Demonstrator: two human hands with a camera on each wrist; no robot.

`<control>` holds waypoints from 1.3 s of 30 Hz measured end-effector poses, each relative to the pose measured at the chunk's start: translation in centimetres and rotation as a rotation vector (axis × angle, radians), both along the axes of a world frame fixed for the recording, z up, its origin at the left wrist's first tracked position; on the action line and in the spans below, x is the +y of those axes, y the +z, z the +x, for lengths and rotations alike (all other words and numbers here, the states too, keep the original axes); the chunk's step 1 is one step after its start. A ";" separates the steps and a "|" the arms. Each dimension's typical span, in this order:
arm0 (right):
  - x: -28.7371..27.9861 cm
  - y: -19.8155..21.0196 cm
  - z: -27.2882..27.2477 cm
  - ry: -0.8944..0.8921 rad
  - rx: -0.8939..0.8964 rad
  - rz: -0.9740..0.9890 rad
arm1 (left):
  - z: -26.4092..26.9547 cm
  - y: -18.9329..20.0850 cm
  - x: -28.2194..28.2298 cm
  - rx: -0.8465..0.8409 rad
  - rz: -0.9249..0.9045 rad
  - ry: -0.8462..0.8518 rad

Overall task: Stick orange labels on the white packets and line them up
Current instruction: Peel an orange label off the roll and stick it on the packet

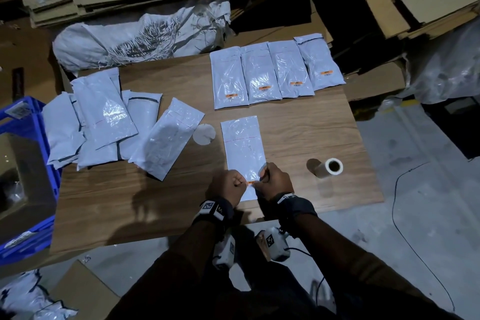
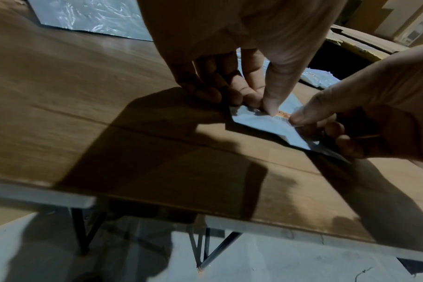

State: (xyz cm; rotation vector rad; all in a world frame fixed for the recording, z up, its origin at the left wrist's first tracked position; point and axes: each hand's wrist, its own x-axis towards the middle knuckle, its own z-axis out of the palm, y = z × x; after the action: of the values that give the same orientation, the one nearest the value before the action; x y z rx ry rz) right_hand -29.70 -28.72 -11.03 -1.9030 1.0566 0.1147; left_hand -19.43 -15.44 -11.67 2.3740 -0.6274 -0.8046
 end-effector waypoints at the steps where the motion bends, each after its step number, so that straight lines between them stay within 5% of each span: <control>1: 0.1 0.0 0.1 0.009 0.013 -0.006 | -0.1 0.0 0.0 0.000 0.008 0.004; 20: 0.1 -0.3 -0.1 0.031 0.104 -0.069 | 0.5 -0.9 0.7 0.022 -0.039 0.101; 32: -1.0 -0.4 -1.0 -0.097 0.003 -0.008 | 1.2 0.8 1.4 -0.015 -0.070 0.153; 39: -0.2 0.6 0.4 -0.228 -0.121 0.052 | 1.9 0.6 1.4 0.153 -0.148 0.212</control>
State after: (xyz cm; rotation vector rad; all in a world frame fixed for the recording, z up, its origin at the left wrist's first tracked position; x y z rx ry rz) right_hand -29.28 -28.88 -10.41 -1.7082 1.1671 -0.1010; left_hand -17.48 -14.07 -11.03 2.1762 -0.3525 -0.8073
